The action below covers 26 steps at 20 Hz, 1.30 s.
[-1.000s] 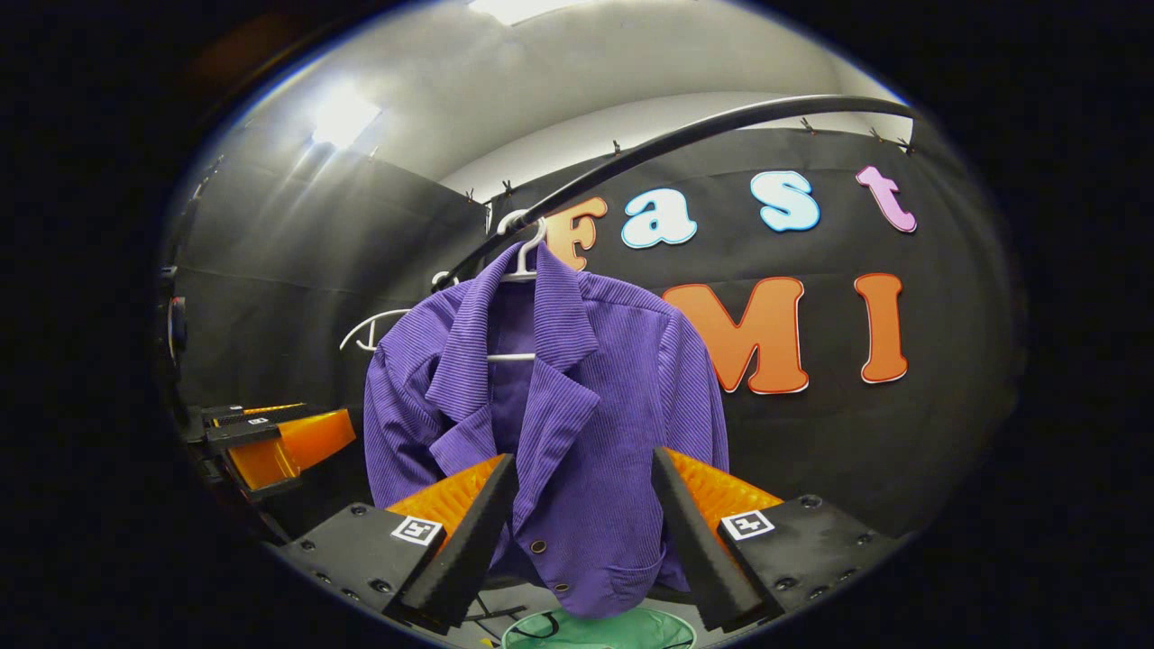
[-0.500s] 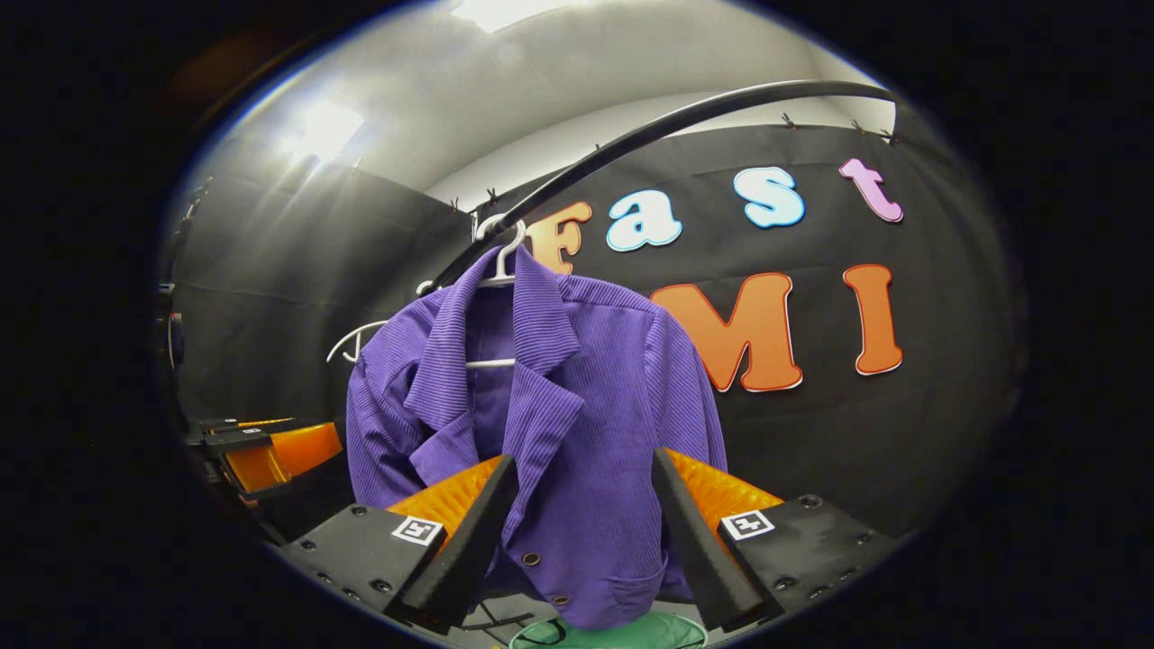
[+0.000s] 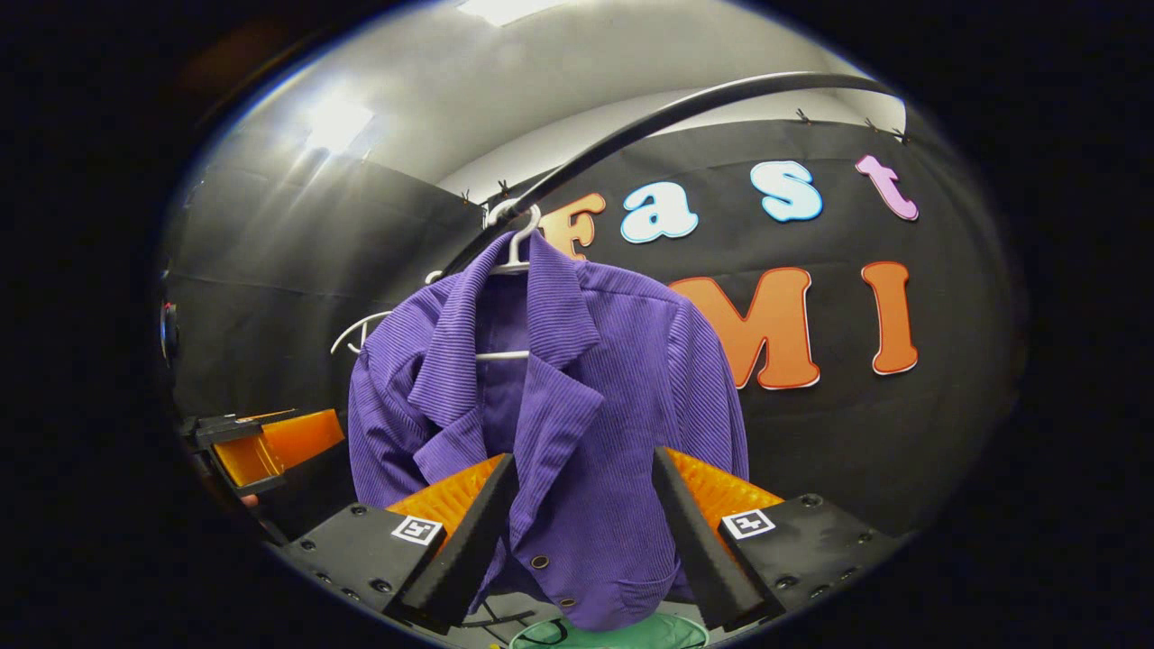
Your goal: Grasp the clothes on the hanger with both hands and then place them into the laundry hamper below.
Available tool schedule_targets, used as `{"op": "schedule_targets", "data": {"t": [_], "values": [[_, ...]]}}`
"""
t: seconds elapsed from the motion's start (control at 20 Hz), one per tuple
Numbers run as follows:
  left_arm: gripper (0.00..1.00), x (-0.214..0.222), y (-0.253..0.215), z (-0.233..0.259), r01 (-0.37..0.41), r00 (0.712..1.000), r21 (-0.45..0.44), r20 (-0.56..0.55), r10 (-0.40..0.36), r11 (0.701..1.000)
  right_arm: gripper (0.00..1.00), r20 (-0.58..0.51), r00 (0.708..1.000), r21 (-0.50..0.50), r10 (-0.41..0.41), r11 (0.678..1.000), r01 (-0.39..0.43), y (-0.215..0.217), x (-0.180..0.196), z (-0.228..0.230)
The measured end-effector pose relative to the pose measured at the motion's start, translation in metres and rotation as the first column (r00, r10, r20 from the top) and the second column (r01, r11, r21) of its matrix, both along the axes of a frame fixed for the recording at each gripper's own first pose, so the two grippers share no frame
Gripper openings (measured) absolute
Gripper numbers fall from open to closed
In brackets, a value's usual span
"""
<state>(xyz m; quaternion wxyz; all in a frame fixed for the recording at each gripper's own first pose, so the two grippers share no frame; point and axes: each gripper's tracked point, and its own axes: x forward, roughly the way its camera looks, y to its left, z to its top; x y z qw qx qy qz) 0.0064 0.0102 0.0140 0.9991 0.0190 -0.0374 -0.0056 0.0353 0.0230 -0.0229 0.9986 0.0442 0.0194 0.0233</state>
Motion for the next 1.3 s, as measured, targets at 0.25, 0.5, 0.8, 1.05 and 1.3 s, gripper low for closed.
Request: {"op": "schedule_targets", "data": {"t": [0.25, 0.5, 0.8, 1.05, 1.3], "values": [[0.91, 0.008, 0.012, 0.010, -0.019, 0.999, -0.005, 0.034, 0.019, 1.000, 0.92, 0.000, 0.998, 0.011, 0.055, 0.998, -0.055, 0.028, 0.032, -0.004], [0.91, 0.001, 0.033, 0.004, -0.018, 1.000, -0.019, 0.013, 0.019, 1.000, 0.92, -0.030, 0.999, 0.014, -0.037, 0.999, 0.038, 0.034, 0.079, -0.022], [0.92, -0.002, 0.041, -0.013, 0.092, 0.995, -0.083, -0.042, -0.095, 0.992, 0.97, -0.062, 0.953, -0.072, -0.295, 0.954, 0.291, 0.006, 0.112, -0.067], [0.95, 0.000, 0.032, -0.026, 0.223, 0.969, -0.129, -0.076, -0.234, 0.966, 0.68, -0.081, 0.915, -0.155, -0.396, 0.912, 0.381, -0.049, 0.108, -0.063], [0.95, 0.005, 0.013, -0.035, 0.223, 0.968, -0.117, -0.092, -0.235, 0.968, 0.08, -0.046, 0.959, -0.174, -0.280, 0.947, 0.268, -0.058, 0.072, -0.030]]}}
